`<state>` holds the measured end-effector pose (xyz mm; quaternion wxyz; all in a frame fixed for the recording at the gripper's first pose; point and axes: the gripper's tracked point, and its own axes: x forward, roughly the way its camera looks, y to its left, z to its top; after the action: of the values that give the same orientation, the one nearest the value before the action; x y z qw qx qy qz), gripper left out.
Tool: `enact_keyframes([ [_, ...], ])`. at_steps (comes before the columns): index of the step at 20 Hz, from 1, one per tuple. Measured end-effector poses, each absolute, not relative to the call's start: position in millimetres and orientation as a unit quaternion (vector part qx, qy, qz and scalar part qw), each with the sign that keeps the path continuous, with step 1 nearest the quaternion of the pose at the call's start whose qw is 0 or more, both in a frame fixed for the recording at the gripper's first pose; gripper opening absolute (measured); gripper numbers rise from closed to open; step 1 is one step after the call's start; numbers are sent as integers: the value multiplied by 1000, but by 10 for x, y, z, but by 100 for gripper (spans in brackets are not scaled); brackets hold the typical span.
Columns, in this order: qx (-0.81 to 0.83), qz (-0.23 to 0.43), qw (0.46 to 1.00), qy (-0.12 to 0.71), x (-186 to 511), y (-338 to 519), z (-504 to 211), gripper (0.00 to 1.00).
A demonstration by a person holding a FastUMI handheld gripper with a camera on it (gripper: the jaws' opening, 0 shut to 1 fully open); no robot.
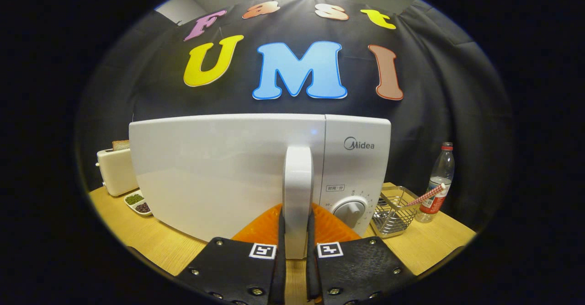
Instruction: Open the microwave, put the food inside, and close the microwave door.
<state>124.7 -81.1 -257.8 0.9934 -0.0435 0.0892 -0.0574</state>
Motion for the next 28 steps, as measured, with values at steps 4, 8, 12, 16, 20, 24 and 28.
enact_keyframes([
  [4, -26, -37, 994, 97, 1243, -796, -2567, 12],
  [8, 8, -15, 993, 113, 1204, -782, -2586, 12],
  [12, -31, -38, 995, 88, 1045, -737, -2569, 9],
  [16, -28, 2, 993, 116, 666, -569, -2587, 9],
  [20, -39, 56, 989, 128, 175, -249, -2575, 9],
  [24, -40, 104, 985, 134, -198, 100, -2608, 9],
  [28, -23, 136, 980, 141, -471, 440, -2634, 8],
])
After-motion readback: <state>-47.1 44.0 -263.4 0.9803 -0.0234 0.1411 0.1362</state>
